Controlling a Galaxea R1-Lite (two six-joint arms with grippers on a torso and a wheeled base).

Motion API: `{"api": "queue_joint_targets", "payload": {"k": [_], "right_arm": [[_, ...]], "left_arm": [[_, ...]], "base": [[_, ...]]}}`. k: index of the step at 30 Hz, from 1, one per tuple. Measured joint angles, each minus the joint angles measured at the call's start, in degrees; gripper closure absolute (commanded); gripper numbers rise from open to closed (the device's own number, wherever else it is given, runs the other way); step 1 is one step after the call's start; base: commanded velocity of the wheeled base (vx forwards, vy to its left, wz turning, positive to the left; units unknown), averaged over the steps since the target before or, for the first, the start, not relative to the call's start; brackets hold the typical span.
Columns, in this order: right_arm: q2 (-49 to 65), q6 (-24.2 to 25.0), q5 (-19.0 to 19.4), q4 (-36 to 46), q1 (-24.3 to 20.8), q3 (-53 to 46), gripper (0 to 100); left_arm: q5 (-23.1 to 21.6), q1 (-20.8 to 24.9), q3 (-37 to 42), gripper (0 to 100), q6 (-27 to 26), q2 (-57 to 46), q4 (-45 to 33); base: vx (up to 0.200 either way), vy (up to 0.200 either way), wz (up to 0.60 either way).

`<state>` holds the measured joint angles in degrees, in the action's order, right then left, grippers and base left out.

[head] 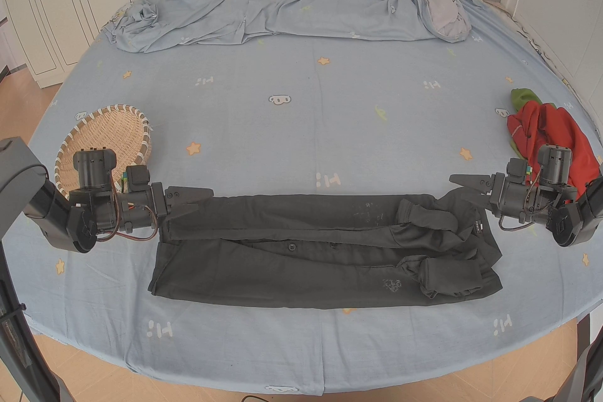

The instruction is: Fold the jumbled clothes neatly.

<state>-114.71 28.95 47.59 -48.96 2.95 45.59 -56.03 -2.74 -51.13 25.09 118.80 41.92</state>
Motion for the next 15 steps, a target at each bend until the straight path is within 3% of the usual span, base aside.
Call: {"api": "queue_joint_targets", "payload": {"k": [8,15], "right_arm": [[1.6,0.0,0.8,0.1,2.6,-0.6,0],[5.3,0.4,2.7,0.5,3.2,-1.3,0]], "left_arm": [[0.1,-1.9,7.1,0,-0.6,-3.3,5.8],[0.3,-6.5,15.8,0,-9.1,-7.6,6.2]], "base": [[0.0,0.0,0.0],[0.0,0.0,0.0]]}}
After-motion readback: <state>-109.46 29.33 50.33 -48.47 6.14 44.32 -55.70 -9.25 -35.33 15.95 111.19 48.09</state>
